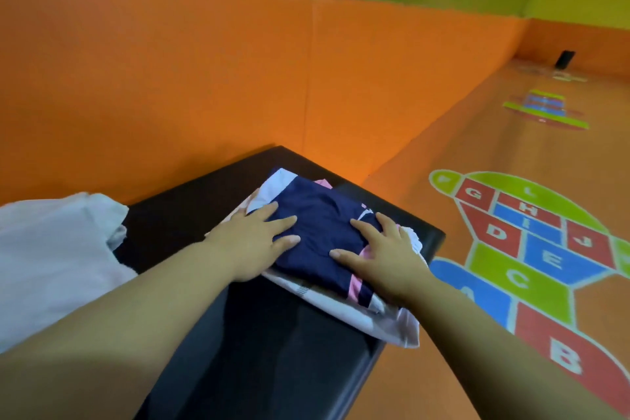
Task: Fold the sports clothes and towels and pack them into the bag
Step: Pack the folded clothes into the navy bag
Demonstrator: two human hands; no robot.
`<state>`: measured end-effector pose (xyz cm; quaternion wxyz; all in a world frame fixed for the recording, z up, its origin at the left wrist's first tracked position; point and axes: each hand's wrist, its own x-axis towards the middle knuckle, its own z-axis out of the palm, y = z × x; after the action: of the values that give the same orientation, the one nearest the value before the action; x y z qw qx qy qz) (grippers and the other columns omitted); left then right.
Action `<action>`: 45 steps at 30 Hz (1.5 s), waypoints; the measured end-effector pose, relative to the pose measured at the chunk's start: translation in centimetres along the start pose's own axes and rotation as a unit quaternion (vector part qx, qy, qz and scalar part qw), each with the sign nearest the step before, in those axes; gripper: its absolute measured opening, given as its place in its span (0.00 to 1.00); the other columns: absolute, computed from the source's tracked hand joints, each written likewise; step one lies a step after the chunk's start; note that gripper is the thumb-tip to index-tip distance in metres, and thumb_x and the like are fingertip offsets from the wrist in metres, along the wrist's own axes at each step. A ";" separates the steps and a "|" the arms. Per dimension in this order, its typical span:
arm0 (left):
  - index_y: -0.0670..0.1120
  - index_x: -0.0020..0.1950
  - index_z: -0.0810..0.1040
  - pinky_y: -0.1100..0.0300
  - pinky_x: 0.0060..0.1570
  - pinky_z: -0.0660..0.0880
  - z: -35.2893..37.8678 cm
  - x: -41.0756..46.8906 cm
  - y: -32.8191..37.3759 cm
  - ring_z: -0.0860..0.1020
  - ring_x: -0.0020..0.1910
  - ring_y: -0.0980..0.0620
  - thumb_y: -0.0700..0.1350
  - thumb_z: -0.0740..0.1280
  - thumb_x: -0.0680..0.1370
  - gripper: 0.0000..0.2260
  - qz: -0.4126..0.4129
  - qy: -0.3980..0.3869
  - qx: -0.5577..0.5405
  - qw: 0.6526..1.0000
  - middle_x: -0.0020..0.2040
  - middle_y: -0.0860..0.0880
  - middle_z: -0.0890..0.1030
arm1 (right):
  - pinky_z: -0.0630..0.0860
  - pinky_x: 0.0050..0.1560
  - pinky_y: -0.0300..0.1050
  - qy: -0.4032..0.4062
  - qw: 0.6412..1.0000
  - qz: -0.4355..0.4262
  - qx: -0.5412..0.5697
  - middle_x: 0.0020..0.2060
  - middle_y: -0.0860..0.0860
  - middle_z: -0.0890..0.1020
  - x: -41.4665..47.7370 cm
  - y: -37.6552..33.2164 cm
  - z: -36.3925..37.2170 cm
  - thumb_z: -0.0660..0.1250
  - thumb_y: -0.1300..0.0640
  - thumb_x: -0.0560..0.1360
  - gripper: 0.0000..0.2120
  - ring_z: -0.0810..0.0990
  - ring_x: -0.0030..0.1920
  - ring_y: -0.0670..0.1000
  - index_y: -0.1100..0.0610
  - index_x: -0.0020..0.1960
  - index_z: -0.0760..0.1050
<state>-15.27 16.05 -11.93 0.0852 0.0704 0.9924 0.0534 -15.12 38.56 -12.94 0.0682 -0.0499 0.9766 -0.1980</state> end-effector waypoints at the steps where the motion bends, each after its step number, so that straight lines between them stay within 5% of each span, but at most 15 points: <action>1: 0.66 0.74 0.51 0.47 0.73 0.54 0.3 -0.3 0.0 0.50 0.76 0.42 0.64 0.47 0.79 0.23 -0.003 -0.002 -0.001 1.000 0.78 0.55 0.47 | 0.60 0.70 0.61 -0.004 1.000 -0.011 0.001 0.76 0.46 0.49 -0.1 0.1 0.0 0.58 0.27 0.68 0.36 0.48 0.75 0.56 0.38 0.73 0.55; 8: 0.62 0.73 0.60 0.55 0.64 0.67 0.6 -6.3 0.6 0.67 0.69 0.47 0.62 0.50 0.80 0.21 -0.023 0.048 -0.005 0.999 0.74 0.54 0.58 | 0.52 0.75 0.55 -0.059 0.994 -0.086 0.028 0.76 0.45 0.50 -2.4 0.3 -0.4 0.61 0.28 0.67 0.37 0.47 0.76 0.53 0.38 0.73 0.57; 15: 0.60 0.67 0.68 0.57 0.52 0.73 0.8 -13.7 1.2 0.74 0.59 0.53 0.58 0.51 0.81 0.16 -0.023 0.058 -0.013 0.998 0.61 0.55 0.69 | 0.49 0.75 0.56 -0.102 0.988 -0.105 0.038 0.76 0.41 0.46 -8.0 0.1 -0.9 0.60 0.27 0.66 0.39 0.44 0.76 0.51 0.35 0.73 0.53; 19: 0.55 0.67 0.67 0.55 0.52 0.73 0.3 -14.2 1.3 0.75 0.56 0.49 0.57 0.53 0.81 0.16 -0.065 0.059 -0.047 0.995 0.62 0.50 0.72 | 0.50 0.73 0.61 -0.032 0.997 0.017 0.061 0.77 0.48 0.43 -10.6 -0.1 -0.4 0.58 0.25 0.66 0.47 0.44 0.76 0.59 0.40 0.76 0.39; 24: 0.55 0.75 0.54 0.51 0.58 0.70 0.1 -13.6 1.2 0.72 0.56 0.41 0.61 0.56 0.78 0.27 -0.167 0.042 -0.063 0.983 0.65 0.42 0.60 | 0.53 0.72 0.63 -0.015 0.972 0.144 0.185 0.77 0.55 0.45 -12.0 0.6 0.1 0.60 0.25 0.65 0.52 0.49 0.75 0.63 0.45 0.76 0.37; 30: 0.53 0.76 0.41 0.47 0.62 0.69 0.2 -12.9 1.4 0.69 0.65 0.40 0.61 0.59 0.78 0.36 -0.217 0.009 -0.116 0.969 0.72 0.39 0.63 | 0.74 0.62 0.56 -0.043 0.909 0.167 0.378 0.67 0.51 0.69 -11.1 0.7 0.9 0.72 0.27 0.55 0.58 0.74 0.62 0.55 0.49 0.73 0.48; 35: 0.49 0.76 0.41 0.49 0.57 0.70 -0.3 -12.3 1.4 0.71 0.62 0.38 0.56 0.70 0.72 0.45 -0.261 0.021 -0.224 0.939 0.68 0.36 0.68 | 0.74 0.31 0.45 -0.026 0.887 0.224 0.402 0.56 0.53 0.74 -11.1 0.3 0.1 0.77 0.40 0.61 0.43 0.76 0.49 0.55 0.59 0.63 0.60; 40: 0.45 0.74 0.48 0.54 0.48 0.69 -1.4 -13.5 1.3 0.73 0.60 0.41 0.47 0.77 0.68 0.46 -0.274 0.046 -0.366 0.888 0.67 0.42 0.69 | 0.79 0.44 0.50 -0.004 0.927 0.198 0.319 0.40 0.53 0.81 -10.8 -0.2 -1.0 0.78 0.41 0.60 0.27 0.80 0.41 0.53 0.58 0.46 0.73; 45: 0.52 0.69 0.58 0.51 0.52 0.75 -1.9 -15.6 1.7 0.75 0.54 0.46 0.44 0.76 0.69 0.35 -0.215 0.088 -0.419 0.878 0.58 0.50 0.72 | 0.78 0.44 0.50 0.035 0.966 0.122 0.226 0.46 0.50 0.79 -10.5 -1.8 -2.6 0.77 0.42 0.58 0.34 0.79 0.44 0.52 0.56 0.55 0.68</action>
<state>-0.12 15.24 -7.34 0.0289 -0.1922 0.8711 0.4510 -5.04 39.25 -8.66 0.0672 0.0929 0.9069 -0.4055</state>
